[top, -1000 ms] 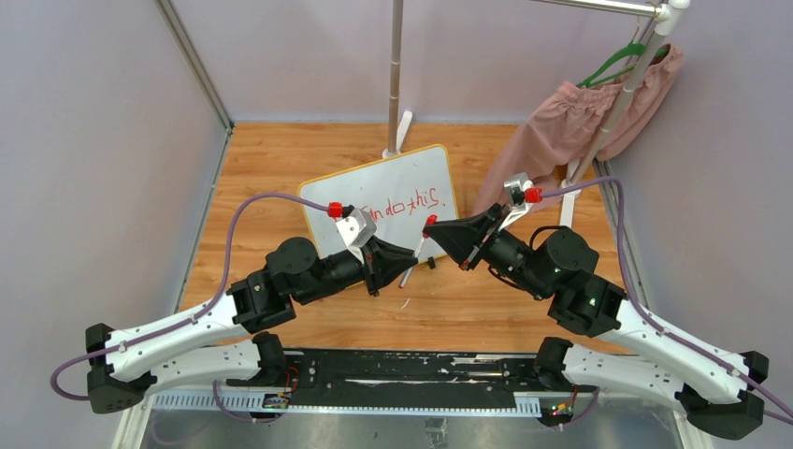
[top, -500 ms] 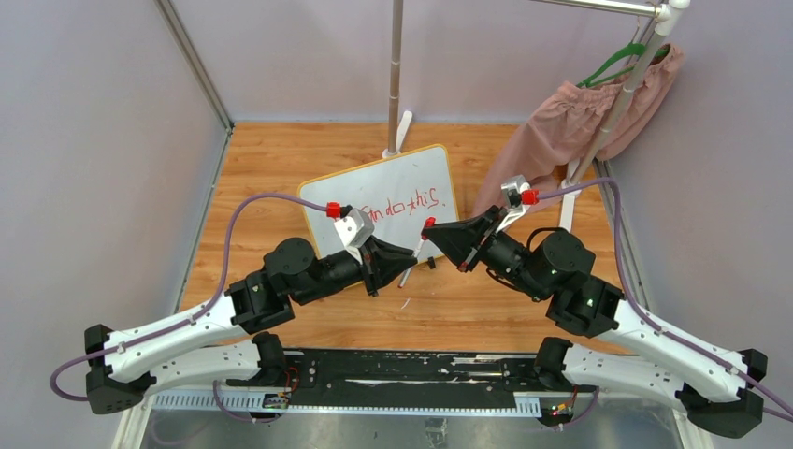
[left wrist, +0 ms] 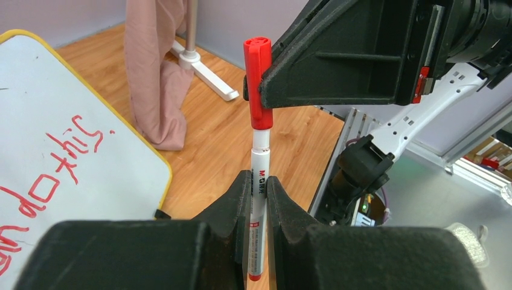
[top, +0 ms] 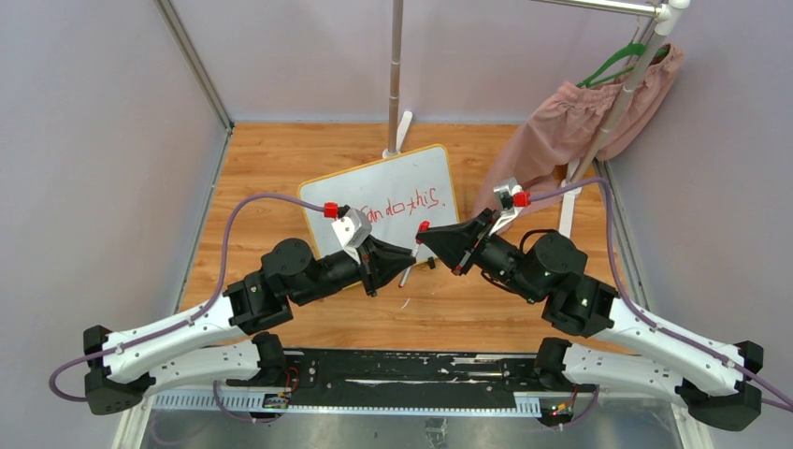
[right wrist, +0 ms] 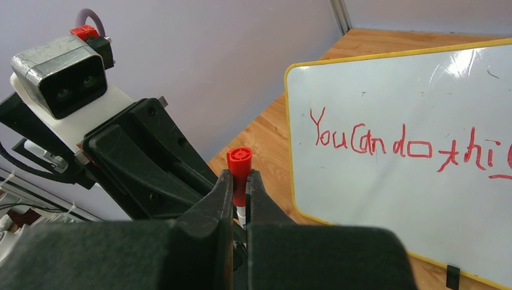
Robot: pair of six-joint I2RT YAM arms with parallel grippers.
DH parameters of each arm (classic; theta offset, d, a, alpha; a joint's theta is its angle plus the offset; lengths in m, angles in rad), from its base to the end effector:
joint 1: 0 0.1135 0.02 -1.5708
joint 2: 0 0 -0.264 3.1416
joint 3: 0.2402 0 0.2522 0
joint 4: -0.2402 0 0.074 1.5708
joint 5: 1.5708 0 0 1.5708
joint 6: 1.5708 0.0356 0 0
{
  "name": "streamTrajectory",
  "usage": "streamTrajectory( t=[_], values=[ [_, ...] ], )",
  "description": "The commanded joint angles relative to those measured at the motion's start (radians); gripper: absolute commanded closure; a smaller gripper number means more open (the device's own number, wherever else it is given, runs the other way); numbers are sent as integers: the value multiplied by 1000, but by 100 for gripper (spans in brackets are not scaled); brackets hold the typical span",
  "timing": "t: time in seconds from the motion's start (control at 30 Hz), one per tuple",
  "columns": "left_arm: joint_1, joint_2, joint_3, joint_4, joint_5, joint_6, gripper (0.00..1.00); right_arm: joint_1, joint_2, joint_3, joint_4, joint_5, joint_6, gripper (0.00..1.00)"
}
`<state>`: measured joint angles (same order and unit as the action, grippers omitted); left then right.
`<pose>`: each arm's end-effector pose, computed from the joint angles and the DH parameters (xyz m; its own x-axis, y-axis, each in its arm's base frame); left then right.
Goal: Write a sentence on the whiteboard
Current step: Close the whiteboard marker at the center of the board.
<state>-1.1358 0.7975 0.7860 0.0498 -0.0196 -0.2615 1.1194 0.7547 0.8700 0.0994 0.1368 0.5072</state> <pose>0.0810 -0.1727 0.3638 -0.2167 -0.1471 -0.9651 0.8721 0.4152 -0.2591 0.0789 0.1516 0.4054 -0.3235 0.4357 -0.8399 -0.7735 0.3894 0.5000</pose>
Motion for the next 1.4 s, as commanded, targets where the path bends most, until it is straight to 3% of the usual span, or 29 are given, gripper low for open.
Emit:
streamTrajectory(
  t=[0.0, 0.43, 1.37],
  values=[
    [-4, -29, 21, 91, -57, 18, 100, 37, -2, -34, -9, 2, 22, 100],
    [-4, -44, -1, 189, -97, 1, 100, 109, 42, -79, 5, 73, 0, 100],
    [-4, -96, -9, 318, -211, 90, 100, 235, 222, -103, 40, 94, 119, 100]
  ],
)
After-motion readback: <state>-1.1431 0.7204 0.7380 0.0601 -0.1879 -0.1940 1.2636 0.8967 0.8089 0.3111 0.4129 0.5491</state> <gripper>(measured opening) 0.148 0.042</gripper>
